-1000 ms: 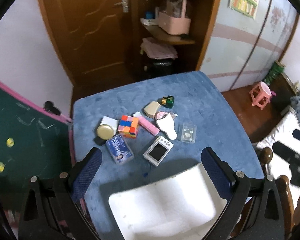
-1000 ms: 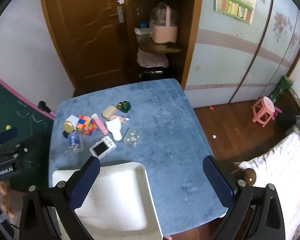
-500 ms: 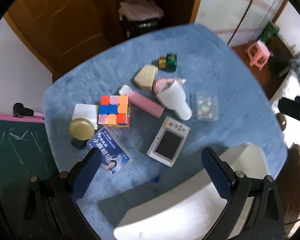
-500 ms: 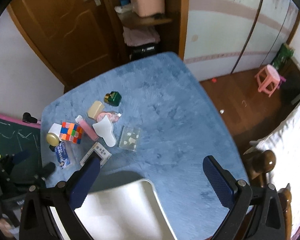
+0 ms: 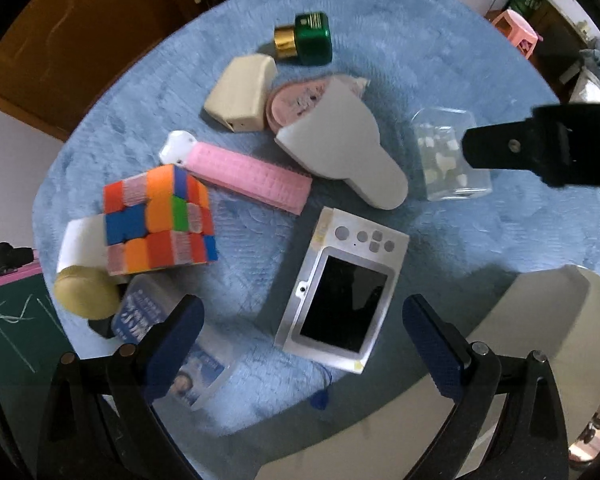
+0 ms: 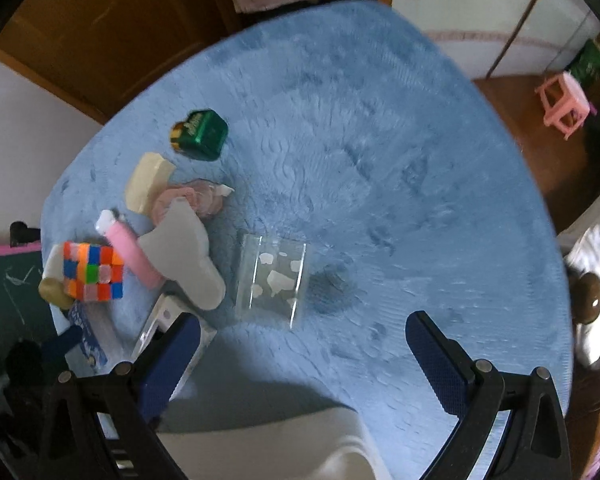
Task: Organize rigid objects
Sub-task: 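Grasp the silver photo device with the left tool while the right tool grasps the clear box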
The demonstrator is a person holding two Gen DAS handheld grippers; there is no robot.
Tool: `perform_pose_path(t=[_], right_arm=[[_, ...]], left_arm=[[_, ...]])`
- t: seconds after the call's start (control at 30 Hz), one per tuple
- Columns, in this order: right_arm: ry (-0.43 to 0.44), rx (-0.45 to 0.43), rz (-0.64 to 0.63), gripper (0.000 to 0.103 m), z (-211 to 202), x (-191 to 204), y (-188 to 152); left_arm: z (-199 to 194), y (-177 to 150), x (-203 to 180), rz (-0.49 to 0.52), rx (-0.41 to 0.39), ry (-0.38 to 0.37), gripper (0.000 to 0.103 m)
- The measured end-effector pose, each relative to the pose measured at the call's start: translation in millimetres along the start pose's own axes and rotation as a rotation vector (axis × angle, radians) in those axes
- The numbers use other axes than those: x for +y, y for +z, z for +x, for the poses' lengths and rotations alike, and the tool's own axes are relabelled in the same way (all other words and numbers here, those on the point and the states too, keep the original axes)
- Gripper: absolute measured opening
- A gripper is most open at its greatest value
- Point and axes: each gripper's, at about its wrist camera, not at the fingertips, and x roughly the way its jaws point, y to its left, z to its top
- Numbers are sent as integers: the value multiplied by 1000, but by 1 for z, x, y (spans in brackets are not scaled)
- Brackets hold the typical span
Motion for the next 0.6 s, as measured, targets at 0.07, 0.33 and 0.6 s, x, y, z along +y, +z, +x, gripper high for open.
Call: perform_pose_path(t=[0.07,0.33,0.6], right_arm=[[20,26,15,92,12,1,5],[51,68,80,83,40,-1,20],[43,105,97,75,61,4,25]], left_arm=[[5,1,1,4,9,2,100],[15,7,-1,41,-4,14,100],[21,21,-2,56,-13,-7,100]])
